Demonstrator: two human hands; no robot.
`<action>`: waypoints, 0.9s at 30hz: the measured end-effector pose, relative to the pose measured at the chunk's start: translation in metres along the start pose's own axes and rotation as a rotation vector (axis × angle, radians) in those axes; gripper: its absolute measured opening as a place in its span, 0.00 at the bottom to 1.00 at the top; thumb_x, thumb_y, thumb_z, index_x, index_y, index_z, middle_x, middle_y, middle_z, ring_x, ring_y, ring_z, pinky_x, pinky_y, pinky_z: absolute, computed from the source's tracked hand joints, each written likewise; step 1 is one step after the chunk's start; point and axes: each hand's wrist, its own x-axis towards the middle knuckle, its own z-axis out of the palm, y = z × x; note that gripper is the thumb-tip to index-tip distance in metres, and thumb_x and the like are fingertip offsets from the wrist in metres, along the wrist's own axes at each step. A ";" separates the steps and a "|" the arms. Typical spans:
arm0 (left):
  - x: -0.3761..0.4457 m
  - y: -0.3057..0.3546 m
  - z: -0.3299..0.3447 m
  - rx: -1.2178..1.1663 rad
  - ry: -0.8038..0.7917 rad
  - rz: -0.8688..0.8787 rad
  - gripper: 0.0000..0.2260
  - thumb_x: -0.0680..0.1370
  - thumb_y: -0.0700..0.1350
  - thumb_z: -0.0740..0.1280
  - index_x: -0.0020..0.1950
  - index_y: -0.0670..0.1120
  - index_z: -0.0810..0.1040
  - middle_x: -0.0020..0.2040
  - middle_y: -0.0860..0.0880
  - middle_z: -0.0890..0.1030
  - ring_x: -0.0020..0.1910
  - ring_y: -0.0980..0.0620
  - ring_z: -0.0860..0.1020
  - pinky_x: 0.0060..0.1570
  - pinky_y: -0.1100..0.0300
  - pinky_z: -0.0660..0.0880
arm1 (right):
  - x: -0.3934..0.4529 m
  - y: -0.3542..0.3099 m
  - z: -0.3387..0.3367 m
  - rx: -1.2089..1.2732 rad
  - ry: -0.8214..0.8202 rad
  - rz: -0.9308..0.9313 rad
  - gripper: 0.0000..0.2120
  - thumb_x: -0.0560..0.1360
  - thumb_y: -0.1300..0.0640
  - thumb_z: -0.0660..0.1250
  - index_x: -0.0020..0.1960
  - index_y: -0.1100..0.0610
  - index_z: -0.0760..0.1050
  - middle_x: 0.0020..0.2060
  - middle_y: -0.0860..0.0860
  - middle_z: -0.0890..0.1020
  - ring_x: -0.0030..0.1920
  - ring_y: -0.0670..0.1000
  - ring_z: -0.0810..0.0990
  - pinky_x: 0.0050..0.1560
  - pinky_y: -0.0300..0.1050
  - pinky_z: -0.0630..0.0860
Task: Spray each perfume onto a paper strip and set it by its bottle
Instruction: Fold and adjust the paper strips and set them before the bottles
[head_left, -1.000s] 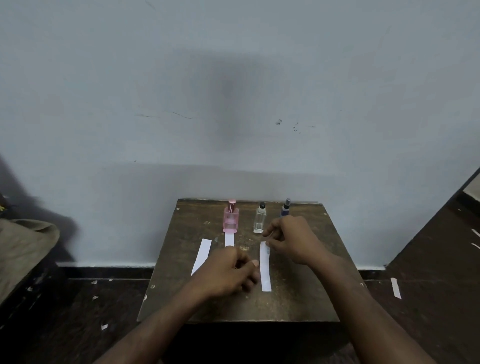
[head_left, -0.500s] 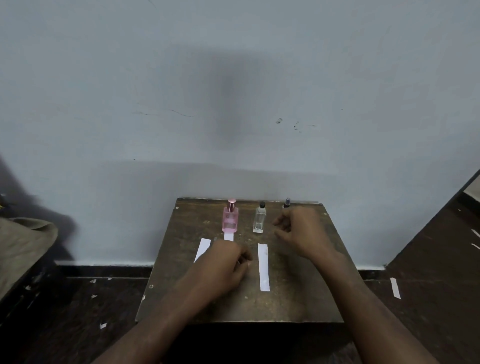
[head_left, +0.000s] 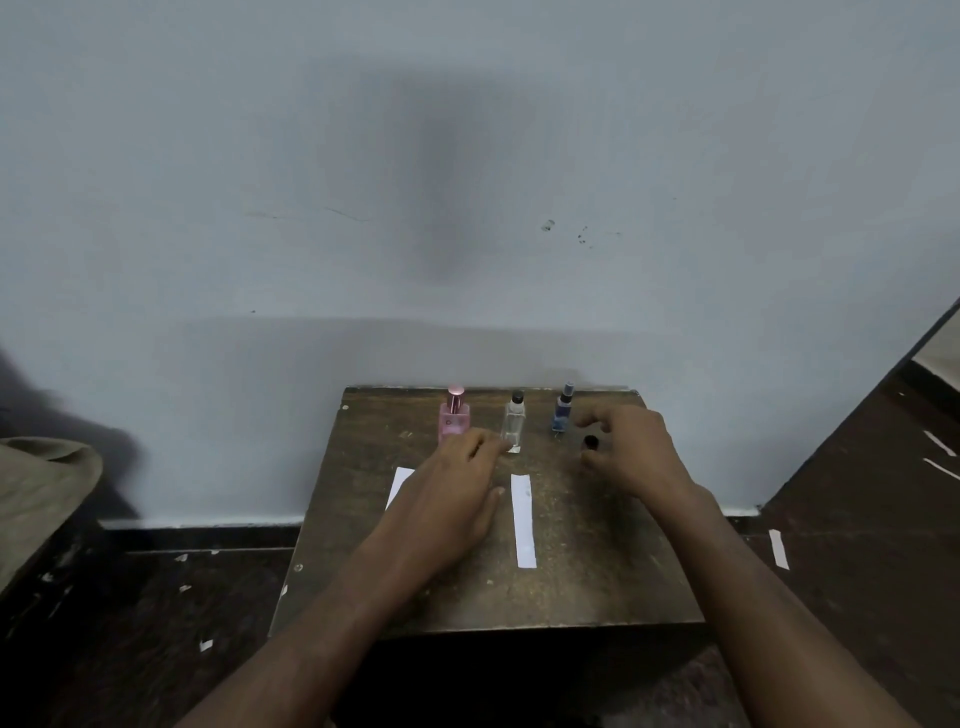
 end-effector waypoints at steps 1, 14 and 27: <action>0.002 0.001 0.002 -0.009 0.010 -0.008 0.25 0.82 0.46 0.67 0.79 0.47 0.68 0.74 0.50 0.72 0.72 0.47 0.71 0.65 0.47 0.77 | 0.000 -0.001 0.002 -0.005 -0.011 -0.009 0.17 0.74 0.62 0.76 0.62 0.49 0.85 0.59 0.47 0.86 0.55 0.47 0.84 0.53 0.37 0.74; 0.030 0.018 0.018 0.008 0.056 -0.107 0.31 0.85 0.49 0.65 0.84 0.41 0.59 0.82 0.45 0.62 0.81 0.47 0.62 0.72 0.52 0.73 | 0.004 -0.049 -0.003 0.515 0.308 -0.016 0.12 0.77 0.58 0.75 0.59 0.49 0.87 0.49 0.43 0.86 0.43 0.35 0.83 0.41 0.22 0.74; 0.034 0.020 0.019 0.019 0.036 -0.166 0.31 0.83 0.52 0.67 0.82 0.45 0.61 0.75 0.47 0.70 0.69 0.46 0.75 0.56 0.48 0.81 | 0.019 -0.059 0.020 0.583 0.350 -0.245 0.12 0.74 0.60 0.79 0.55 0.54 0.81 0.46 0.44 0.86 0.48 0.42 0.86 0.49 0.31 0.80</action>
